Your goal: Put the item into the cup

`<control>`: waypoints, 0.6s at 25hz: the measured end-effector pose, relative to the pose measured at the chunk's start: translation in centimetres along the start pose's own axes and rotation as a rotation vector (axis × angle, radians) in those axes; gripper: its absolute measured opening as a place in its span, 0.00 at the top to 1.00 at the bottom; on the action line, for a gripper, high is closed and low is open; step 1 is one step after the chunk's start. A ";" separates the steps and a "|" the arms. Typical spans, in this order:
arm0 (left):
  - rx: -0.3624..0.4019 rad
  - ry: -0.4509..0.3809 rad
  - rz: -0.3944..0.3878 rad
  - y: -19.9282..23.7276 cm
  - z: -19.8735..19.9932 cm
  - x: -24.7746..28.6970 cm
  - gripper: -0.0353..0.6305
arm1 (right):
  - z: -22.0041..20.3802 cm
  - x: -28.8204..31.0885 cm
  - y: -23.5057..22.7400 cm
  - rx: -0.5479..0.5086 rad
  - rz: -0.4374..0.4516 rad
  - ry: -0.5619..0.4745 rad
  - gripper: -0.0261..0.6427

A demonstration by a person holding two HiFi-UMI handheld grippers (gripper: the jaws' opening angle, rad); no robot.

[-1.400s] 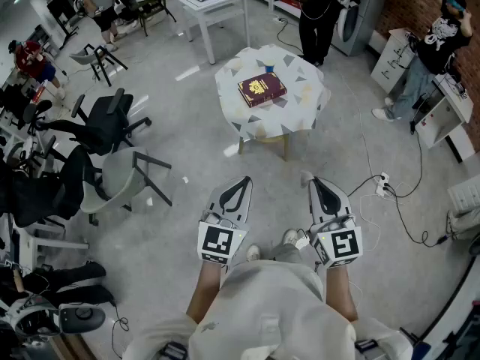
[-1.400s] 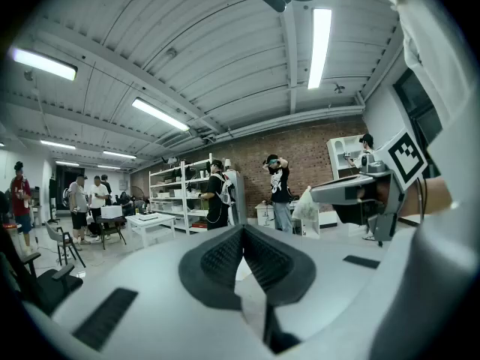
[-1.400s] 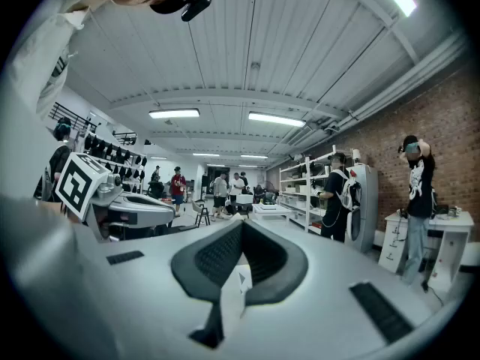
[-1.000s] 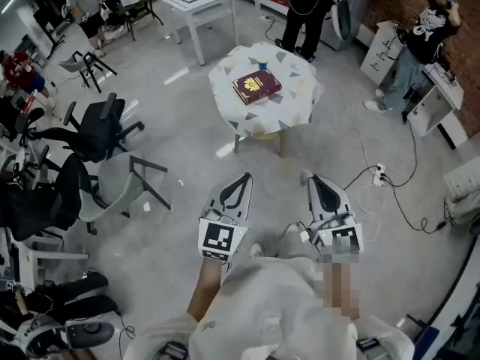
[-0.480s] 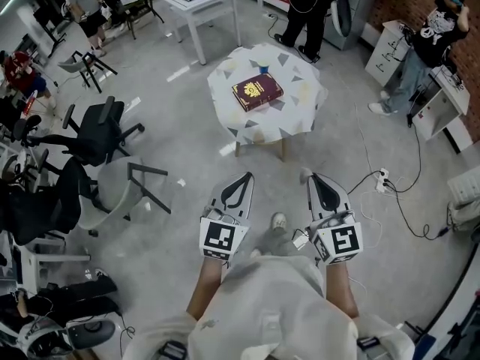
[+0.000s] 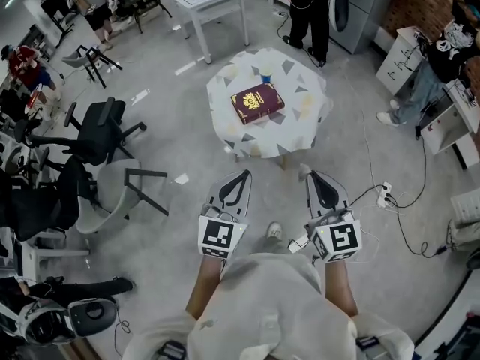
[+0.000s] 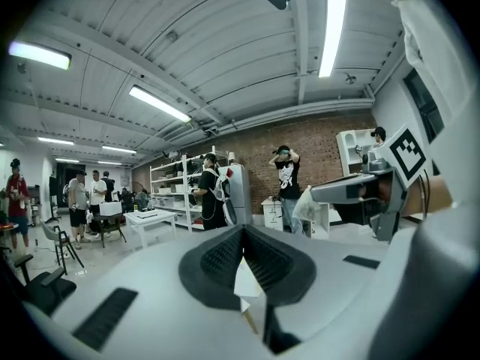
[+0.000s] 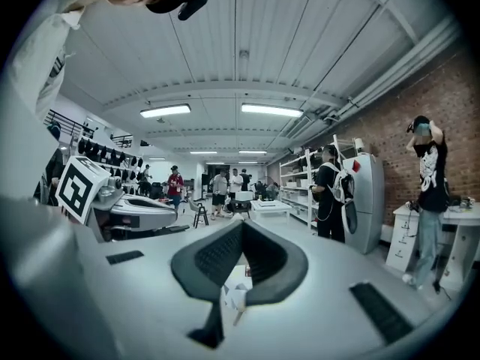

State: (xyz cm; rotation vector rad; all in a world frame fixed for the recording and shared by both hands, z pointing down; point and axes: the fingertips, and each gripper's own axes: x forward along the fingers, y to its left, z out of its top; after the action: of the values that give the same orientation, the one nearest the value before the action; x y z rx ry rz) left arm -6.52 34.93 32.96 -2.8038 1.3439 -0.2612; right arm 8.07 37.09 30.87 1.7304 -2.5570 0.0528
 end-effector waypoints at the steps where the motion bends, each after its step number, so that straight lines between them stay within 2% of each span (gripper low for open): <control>1: -0.001 0.001 0.009 0.1 0.1 0.7 0.93 | -0.1 0.5 -0.6 0.005 0.006 0.000 0.95; 10: 0.007 0.023 0.078 0.6 1.2 4.9 0.93 | -0.2 4.1 -5.1 0.051 0.065 -0.010 0.95; 15: 0.011 0.034 0.107 1.0 1.4 6.0 0.93 | -0.1 5.5 -6.0 0.064 0.093 -0.016 0.95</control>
State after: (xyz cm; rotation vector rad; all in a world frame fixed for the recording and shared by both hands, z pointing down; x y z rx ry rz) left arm -3.40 29.56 32.37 -2.7196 1.4882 -0.3129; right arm 11.62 29.76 31.27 1.6376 -2.6745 0.1271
